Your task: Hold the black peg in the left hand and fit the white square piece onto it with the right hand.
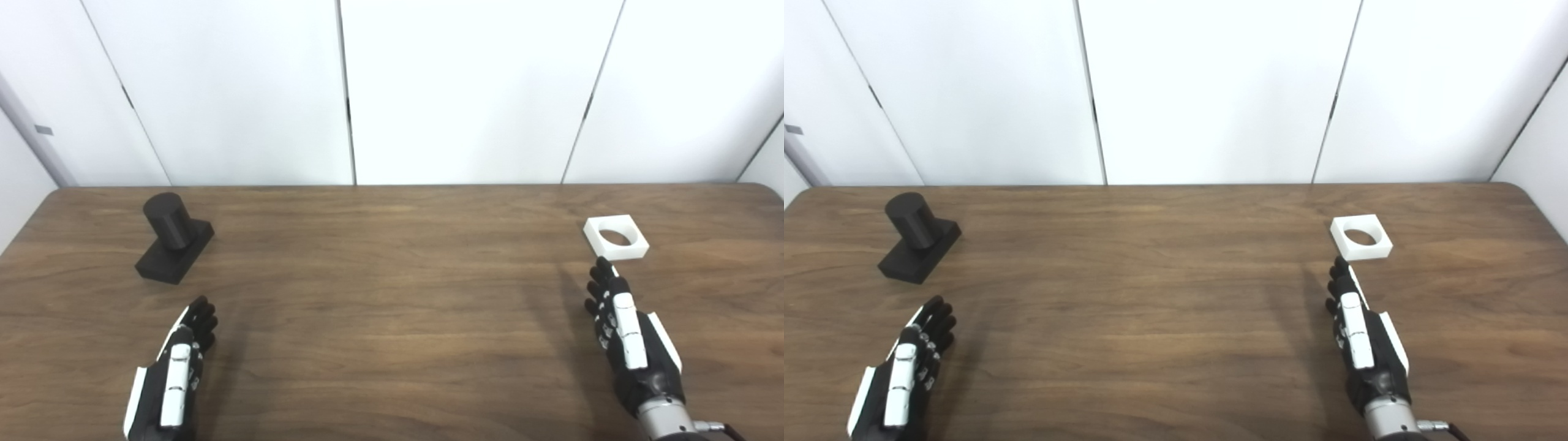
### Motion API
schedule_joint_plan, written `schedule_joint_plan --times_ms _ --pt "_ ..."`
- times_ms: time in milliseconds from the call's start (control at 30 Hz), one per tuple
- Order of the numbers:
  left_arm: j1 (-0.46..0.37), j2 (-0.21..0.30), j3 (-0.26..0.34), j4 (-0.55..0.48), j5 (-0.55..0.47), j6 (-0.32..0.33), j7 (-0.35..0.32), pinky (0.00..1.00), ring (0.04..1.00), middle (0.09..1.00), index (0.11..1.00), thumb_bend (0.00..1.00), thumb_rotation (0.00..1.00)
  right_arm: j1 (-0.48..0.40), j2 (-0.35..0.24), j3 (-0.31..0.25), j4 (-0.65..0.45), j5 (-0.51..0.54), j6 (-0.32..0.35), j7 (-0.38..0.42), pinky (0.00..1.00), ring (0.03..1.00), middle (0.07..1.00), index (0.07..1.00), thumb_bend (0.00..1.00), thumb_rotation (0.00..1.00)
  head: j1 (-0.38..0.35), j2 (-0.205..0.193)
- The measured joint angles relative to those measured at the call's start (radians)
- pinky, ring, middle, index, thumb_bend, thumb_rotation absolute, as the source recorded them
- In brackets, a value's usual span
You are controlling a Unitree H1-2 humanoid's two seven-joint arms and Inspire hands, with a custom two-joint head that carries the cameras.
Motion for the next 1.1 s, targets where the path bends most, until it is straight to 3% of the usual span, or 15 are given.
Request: schedule_joint_plan --times_ms 467,533,633,733,900,1000,1100 --pt "0.000 0.000 -0.002 0.000 0.001 0.002 -0.002 0.96 0.950 0.938 0.921 0.54 0.90 0.000 0.000 0.000 0.000 -0.008 -0.001 -0.002 1.00 1.000 1.000 1.000 0.51 1.00 0.011 -0.011" --pt "0.000 0.000 -0.003 0.000 0.001 0.002 -0.001 0.96 0.948 0.937 0.919 0.53 0.90 0.000 0.000 -0.001 0.000 -0.008 -0.001 -0.003 1.00 1.000 1.000 1.000 0.50 1.00 0.040 -0.014" --pt "0.000 -0.001 -0.008 0.000 0.003 0.002 -0.001 0.96 0.944 0.937 0.916 0.52 0.88 0.001 -0.001 -0.004 0.000 -0.006 -0.002 -0.003 1.00 1.000 1.000 1.000 0.49 1.00 0.161 -0.055" --pt "0.000 -0.003 -0.019 0.000 0.024 0.003 0.001 0.95 0.948 0.940 0.906 0.51 0.85 0.001 -0.003 -0.013 0.000 0.004 -0.006 0.002 1.00 1.000 1.000 1.000 0.46 1.00 0.224 -0.083" --pt "0.001 -0.007 -0.037 0.000 0.037 0.001 0.001 0.94 0.957 0.947 0.907 0.54 0.79 0.002 -0.007 -0.027 0.000 0.022 -0.009 0.008 1.00 1.000 1.000 1.000 0.45 1.00 0.273 -0.110" --pt "0.001 -0.010 -0.045 0.001 0.039 -0.002 0.010 0.93 0.951 0.941 0.902 0.55 0.75 0.002 -0.009 -0.032 0.000 0.029 -0.008 0.009 1.00 1.000 1.000 1.000 0.46 1.00 0.327 -0.155" --pt "0.001 -0.013 -0.060 0.008 0.053 -0.015 0.021 0.94 0.955 0.951 0.925 0.56 0.77 0.002 -0.012 -0.033 0.001 0.037 -0.011 0.019 1.00 1.000 1.000 1.000 0.51 1.00 0.348 -0.181"
